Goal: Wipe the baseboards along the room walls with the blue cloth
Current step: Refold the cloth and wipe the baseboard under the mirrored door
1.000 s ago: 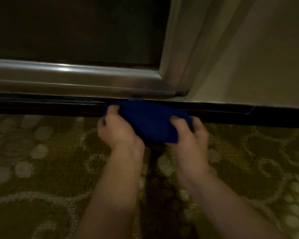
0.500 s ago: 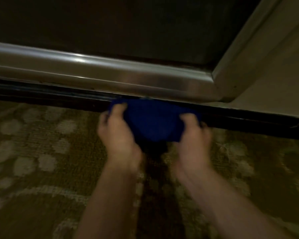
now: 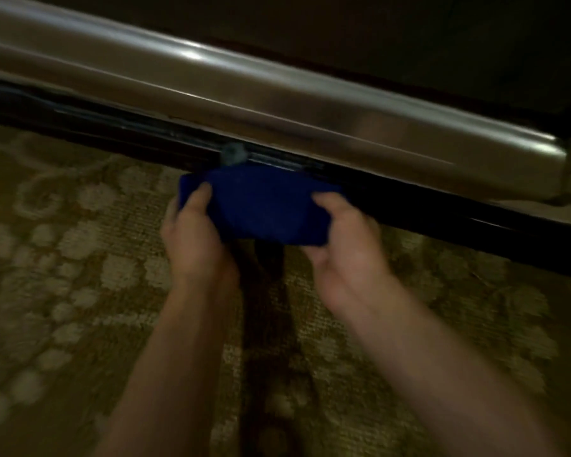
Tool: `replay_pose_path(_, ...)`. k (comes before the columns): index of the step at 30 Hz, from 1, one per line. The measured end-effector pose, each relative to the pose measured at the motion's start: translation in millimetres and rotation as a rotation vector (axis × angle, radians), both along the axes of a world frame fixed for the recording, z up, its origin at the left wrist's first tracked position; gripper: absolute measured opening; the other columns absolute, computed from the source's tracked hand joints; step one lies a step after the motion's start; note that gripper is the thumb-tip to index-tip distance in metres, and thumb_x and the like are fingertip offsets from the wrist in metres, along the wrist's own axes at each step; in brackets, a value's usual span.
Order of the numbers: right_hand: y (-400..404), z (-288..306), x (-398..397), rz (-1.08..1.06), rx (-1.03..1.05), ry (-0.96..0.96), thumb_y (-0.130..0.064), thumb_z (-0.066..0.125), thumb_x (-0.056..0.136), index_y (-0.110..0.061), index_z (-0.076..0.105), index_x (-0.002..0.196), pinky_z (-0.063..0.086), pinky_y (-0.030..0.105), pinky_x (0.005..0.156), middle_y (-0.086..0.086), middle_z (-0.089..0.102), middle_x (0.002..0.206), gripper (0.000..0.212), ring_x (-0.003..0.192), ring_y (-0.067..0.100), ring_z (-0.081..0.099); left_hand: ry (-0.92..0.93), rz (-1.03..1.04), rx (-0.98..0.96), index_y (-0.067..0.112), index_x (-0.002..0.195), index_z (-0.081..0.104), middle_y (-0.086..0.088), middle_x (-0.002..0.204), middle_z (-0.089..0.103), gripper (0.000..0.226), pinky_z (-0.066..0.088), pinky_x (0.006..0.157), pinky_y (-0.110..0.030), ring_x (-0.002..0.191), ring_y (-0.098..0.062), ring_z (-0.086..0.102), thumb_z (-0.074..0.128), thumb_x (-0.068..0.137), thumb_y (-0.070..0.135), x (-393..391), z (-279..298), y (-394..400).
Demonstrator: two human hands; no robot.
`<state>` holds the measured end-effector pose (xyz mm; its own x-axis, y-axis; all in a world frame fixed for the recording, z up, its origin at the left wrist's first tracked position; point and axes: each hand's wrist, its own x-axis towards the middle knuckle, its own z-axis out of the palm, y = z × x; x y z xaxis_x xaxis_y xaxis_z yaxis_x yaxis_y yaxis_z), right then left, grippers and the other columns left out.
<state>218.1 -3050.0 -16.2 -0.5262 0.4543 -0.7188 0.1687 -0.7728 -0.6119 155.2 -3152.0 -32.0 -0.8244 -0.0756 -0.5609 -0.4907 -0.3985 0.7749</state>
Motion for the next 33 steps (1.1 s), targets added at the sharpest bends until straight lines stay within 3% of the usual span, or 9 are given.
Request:
replay_pose_path(3,2,-11,3,-0.033,0.033,-0.022,-0.016,0.068,0.087,-0.014,0.054,0.134,0.057,0.041,0.091,0.009,0.071,0.114,0.049,0.1,0.024,0.07,0.028,-0.074,-0.072,0.022,0.128,0.063,-0.003,0.123,0.07,0.034,0.053,0.101,-0.046,0.111,-0.022,0.069,0.063,0.094,0.023,1,-9,-4)
replay_pose_path(5,16,-18,22,-0.078,0.077,0.003,-0.014,0.065,0.088,-0.01,0.055,0.134,0.059,0.035,0.082,0.011,0.073,0.115,0.048,0.099,0.023,0.072,0.125,-0.236,-0.173,0.025,0.112,0.068,0.002,0.113,0.073,0.017,0.055,0.097,-0.039,0.105,-0.018,0.07,0.062,0.097,0.023,11,-13,-1)
replay_pose_path(8,29,-26,43,-0.056,0.09,0.05,-0.008,0.057,0.094,-0.003,0.056,0.133,0.054,0.04,0.097,0.014,0.069,0.125,0.039,0.113,0.026,0.067,0.194,-0.419,-0.191,0.026,0.105,0.068,0.008,0.101,0.073,0.011,0.056,0.087,-0.03,0.098,-0.013,0.07,0.061,0.098,0.023,11,-14,-4)
replay_pose_path(20,16,-2,18,0.085,0.177,-0.167,-0.016,0.056,0.098,-0.014,0.045,0.143,0.044,0.045,0.108,0.011,0.061,0.136,0.047,0.12,0.027,0.062,-0.099,-0.422,-0.064,0.017,0.119,0.063,-0.005,0.121,0.068,0.023,0.055,0.097,-0.042,0.11,-0.023,0.068,0.064,0.096,0.02,-14,-2,-14)
replay_pose_path(22,11,7,13,0.126,0.211,-0.23,-0.024,0.06,0.095,-0.017,0.041,0.147,0.049,0.048,0.101,0.011,0.057,0.139,0.055,0.12,0.03,0.061,-0.176,-0.433,0.002,0.014,0.131,0.057,-0.007,0.129,0.064,0.038,0.053,0.101,-0.045,0.114,-0.025,0.065,0.066,0.094,0.021,-16,7,-19)
replay_pose_path(24,15,-3,13,0.133,0.223,-0.291,-0.038,0.073,0.079,-0.02,0.038,0.15,0.05,0.05,0.099,0.013,0.054,0.143,0.082,0.121,0.033,0.06,-0.229,-0.495,0.015,0.013,0.142,0.049,-0.008,0.136,0.059,0.054,0.051,0.103,-0.046,0.117,-0.025,0.063,0.068,0.093,0.024,-18,13,-23)
replay_pose_path(26,22,-23,14,0.162,0.201,-0.305,-0.046,0.075,0.056,-0.02,0.04,0.15,0.046,0.051,0.104,0.015,0.052,0.144,0.103,0.122,0.035,0.058,-0.243,-0.492,-0.017,0.017,0.136,0.052,-0.006,0.132,0.059,0.046,0.051,0.104,-0.045,0.114,-0.023,0.062,0.067,0.094,0.027,-20,16,-25)
replay_pose_path(29,7,-16,7,0.01,0.224,-0.294,-0.034,0.069,0.073,-0.017,0.035,0.152,0.048,0.049,0.099,0.018,0.046,0.149,0.087,0.126,0.036,0.053,-0.224,-0.478,-0.057,0.031,0.102,0.057,-0.001,0.118,0.064,0.011,0.052,0.102,-0.042,0.104,-0.019,0.064,0.064,0.096,0.025,-20,14,-22)
replay_pose_path(33,-29,-16,12,-0.086,0.355,-0.314,-0.03,0.059,0.094,-0.027,0.038,0.147,0.04,0.046,0.11,0.008,0.046,0.149,0.057,0.124,0.026,0.053,-0.158,-0.511,-0.008,0.031,0.111,0.063,0.0,0.12,0.069,0.017,0.052,0.103,-0.043,0.11,-0.018,0.067,0.066,0.094,0.029,-18,-11,-29)
